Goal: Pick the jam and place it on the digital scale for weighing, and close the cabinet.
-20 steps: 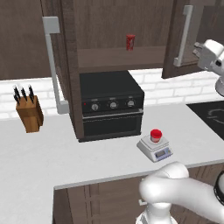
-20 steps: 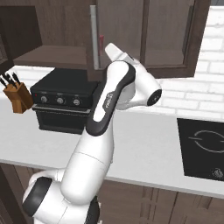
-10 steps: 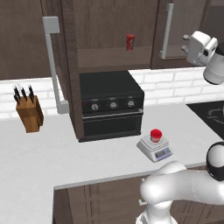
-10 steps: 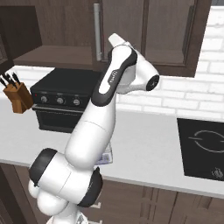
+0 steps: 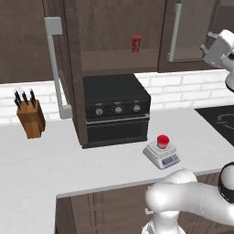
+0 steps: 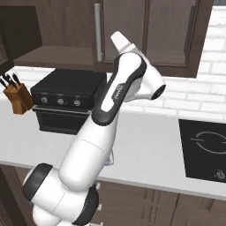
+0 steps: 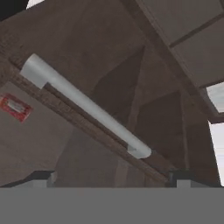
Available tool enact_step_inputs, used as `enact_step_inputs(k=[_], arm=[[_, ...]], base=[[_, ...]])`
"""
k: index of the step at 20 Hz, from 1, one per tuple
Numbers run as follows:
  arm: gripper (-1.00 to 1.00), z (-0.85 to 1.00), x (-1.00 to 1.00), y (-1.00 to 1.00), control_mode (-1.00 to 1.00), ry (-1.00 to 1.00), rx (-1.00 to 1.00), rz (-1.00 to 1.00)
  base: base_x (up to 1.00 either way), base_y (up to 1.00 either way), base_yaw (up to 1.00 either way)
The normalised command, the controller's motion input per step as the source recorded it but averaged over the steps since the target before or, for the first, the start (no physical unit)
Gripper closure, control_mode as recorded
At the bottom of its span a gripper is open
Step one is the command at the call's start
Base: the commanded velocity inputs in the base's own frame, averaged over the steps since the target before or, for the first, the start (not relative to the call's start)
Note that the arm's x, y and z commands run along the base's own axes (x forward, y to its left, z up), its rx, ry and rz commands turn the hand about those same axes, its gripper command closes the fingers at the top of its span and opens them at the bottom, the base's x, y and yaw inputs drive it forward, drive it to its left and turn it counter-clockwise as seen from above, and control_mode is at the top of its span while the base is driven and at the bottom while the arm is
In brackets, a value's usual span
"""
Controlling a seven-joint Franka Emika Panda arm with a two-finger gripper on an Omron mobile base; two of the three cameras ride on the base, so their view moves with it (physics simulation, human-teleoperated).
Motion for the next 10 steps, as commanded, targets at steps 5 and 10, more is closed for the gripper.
enact_step_inputs(k=[5,10], arm=[[-1.00,-0.12,-1.00,0.38,-1.00,-0.25,0.00,0.00],[-1.00,-0.54,-1.00,0.60,-1.00,-0.27,0.15,-0.03]], base=[[0.00,0.00,0.00],[0.00,0.00,0.00]])
